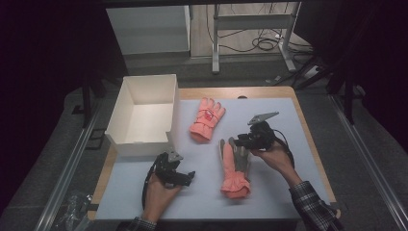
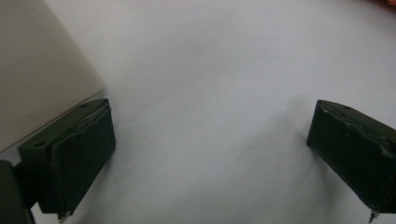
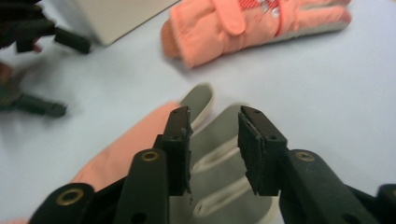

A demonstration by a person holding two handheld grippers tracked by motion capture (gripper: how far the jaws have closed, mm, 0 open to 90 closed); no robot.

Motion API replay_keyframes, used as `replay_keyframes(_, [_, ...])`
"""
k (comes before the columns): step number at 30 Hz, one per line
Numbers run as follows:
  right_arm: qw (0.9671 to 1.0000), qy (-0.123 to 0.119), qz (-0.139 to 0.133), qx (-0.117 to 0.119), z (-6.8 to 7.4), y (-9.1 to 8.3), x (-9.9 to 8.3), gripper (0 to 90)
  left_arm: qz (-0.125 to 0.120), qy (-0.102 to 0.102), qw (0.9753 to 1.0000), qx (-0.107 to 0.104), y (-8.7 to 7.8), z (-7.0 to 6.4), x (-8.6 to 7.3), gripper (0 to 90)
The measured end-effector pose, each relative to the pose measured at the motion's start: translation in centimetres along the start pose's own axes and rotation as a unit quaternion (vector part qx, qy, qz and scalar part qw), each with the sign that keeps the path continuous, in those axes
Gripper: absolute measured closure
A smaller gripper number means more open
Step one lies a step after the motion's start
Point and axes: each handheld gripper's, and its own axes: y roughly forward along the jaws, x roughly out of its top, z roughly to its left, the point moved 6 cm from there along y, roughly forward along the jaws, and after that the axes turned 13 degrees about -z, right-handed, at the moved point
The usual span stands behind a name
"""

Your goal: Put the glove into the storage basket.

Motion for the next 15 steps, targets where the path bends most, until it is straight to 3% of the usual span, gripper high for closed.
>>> replay_keyframes(15, [0.9988,0.028,-0.013,-0.039,-2.3,5.7,3.7,48.2,0.0,0.001,1.0,0.0,0.0,0.0,0.0,1.2])
